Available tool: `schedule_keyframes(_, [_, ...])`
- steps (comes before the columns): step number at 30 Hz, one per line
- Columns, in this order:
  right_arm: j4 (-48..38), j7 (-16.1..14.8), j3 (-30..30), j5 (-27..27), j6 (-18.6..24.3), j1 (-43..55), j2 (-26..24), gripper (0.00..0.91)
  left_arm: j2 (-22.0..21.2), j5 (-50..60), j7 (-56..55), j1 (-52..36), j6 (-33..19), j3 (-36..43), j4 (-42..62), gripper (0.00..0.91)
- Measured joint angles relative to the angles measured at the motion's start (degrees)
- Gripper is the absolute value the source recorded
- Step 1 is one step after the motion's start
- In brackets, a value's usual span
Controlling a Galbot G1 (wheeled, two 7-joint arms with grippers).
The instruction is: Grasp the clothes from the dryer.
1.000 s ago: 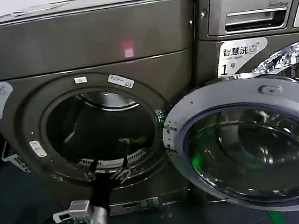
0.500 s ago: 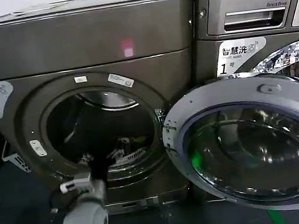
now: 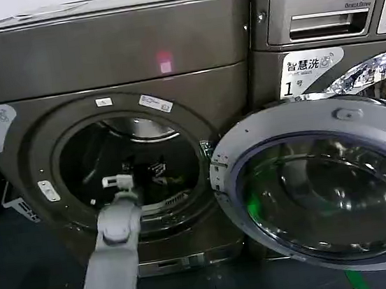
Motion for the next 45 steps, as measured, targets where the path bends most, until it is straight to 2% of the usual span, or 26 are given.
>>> schedule_keyframes(8, [-0.5, 0.1, -0.8, 0.2, 0.2, 0.7, -0.1, 0.907, 8.4, 2.9, 13.9, -12.5, -3.2, 8.8, 15.5, 0.907])
schedule_keyframes(11, [-0.8, 0.1, -0.7, 0.2, 0.4, 0.7, -0.1, 0.907, 10.9, 4.0, 19.6, -17.3, -6.1, 13.6, 21.3, 0.907])
schedule_keyframes(16, [-1.4, 0.1, -0.5, 0.2, 0.6, 0.8, 0.1, 0.907, 12.5, 6.7, 27.9, -24.6, -12.2, 22.3, 30.6, 0.907])
schedule_keyframes(24, [-2.1, 0.1, 0.1, -0.1, 0.9, 0.8, 0.1, 0.907, 11.6, 15.2, 38.7, -35.8, -18.9, 34.6, 45.7, 0.907])
schedule_keyframes(29, [-2.2, 0.0, -0.4, -0.8, 1.1, 1.0, 0.3, 0.907, 9.8, 20.9, 43.6, -41.6, -20.3, 40.2, 54.2, 0.907])
schedule_keyframes(36, [-2.0, 0.0, -1.2, -1.4, 1.1, 1.3, 0.6, 0.907, 7.2, 26.6, 47.5, -45.5, -22.1, 43.7, 62.0, 0.907])
schedule_keyframes(45, [-1.9, 0.0, -1.8, -1.7, 1.2, 1.2, 0.5, 0.907, 4.5, 29.9, 49.3, -46.0, -23.6, 45.5, 67.2, 0.907])
